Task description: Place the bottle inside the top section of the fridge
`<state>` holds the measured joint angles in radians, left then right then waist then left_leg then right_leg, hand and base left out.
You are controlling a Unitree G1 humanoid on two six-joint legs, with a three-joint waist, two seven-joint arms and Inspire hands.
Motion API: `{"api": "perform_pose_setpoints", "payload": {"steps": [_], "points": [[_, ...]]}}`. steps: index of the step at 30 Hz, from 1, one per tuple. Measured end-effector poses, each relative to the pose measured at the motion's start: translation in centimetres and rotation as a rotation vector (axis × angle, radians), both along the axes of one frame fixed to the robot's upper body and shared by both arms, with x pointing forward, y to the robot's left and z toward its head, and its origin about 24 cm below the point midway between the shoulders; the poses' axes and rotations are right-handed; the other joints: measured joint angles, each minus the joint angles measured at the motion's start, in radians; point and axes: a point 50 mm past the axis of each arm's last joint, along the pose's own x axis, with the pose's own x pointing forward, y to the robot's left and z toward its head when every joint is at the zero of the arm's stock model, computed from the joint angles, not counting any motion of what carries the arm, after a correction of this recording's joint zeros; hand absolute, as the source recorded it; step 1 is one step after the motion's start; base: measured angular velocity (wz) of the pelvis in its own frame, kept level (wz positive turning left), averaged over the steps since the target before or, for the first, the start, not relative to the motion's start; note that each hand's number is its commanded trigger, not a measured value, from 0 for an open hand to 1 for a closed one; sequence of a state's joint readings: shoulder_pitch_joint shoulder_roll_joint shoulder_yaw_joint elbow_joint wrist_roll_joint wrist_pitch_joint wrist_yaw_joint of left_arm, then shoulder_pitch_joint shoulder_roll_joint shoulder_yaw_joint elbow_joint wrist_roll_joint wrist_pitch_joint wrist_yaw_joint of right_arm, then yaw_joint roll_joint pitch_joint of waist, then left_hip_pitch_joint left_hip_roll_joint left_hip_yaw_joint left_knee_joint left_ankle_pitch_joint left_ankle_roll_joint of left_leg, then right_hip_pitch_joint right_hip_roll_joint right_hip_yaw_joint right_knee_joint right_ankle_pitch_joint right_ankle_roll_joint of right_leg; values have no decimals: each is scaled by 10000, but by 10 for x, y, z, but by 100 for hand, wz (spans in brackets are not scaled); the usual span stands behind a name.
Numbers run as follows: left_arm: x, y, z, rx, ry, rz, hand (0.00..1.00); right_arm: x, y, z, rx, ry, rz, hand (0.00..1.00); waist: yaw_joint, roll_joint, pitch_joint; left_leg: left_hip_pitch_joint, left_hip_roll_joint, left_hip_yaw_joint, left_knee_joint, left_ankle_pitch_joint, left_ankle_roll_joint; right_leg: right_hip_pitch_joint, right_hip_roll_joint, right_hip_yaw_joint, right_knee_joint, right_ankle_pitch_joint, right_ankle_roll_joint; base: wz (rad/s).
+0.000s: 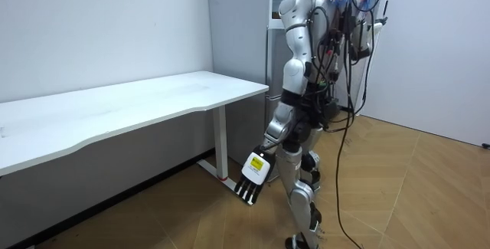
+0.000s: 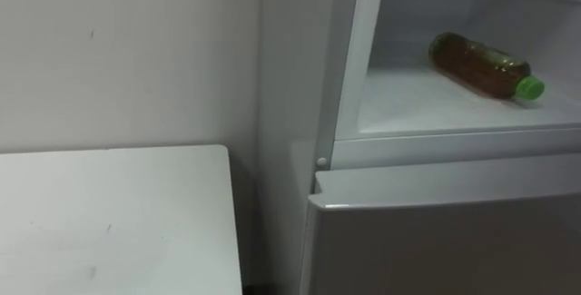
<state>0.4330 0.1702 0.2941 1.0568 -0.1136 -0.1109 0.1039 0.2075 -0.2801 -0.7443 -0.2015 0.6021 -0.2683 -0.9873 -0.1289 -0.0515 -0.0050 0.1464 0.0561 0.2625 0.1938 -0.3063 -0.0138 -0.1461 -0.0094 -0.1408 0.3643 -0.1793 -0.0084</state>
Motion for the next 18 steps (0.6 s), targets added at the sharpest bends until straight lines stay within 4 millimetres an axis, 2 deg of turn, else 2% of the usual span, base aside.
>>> {"api": "perform_pose_setpoints", "payload": {"steps": [5,9,18], "points": [[-3,-2,-1,-89,238,-220,0,0,4,8,-690,324,-754,0,126,89,-24,3,-25,7,9,1,0,-79,-40,-1,188,-34,-25,-1],[-2,-4,-2,-140,272,-278,0,0,6,9,-1004,651,-1057,0,245,-23,-14,71,-106,-5,120,1,0,-137,-162,22,494,-236,-24,2],[-2,-5,-3,-162,262,-278,0,5,8,8,-944,693,-905,0,335,-110,4,48,-112,-59,105,4,12,-141,-167,17,502,-221,-23,1]]}}
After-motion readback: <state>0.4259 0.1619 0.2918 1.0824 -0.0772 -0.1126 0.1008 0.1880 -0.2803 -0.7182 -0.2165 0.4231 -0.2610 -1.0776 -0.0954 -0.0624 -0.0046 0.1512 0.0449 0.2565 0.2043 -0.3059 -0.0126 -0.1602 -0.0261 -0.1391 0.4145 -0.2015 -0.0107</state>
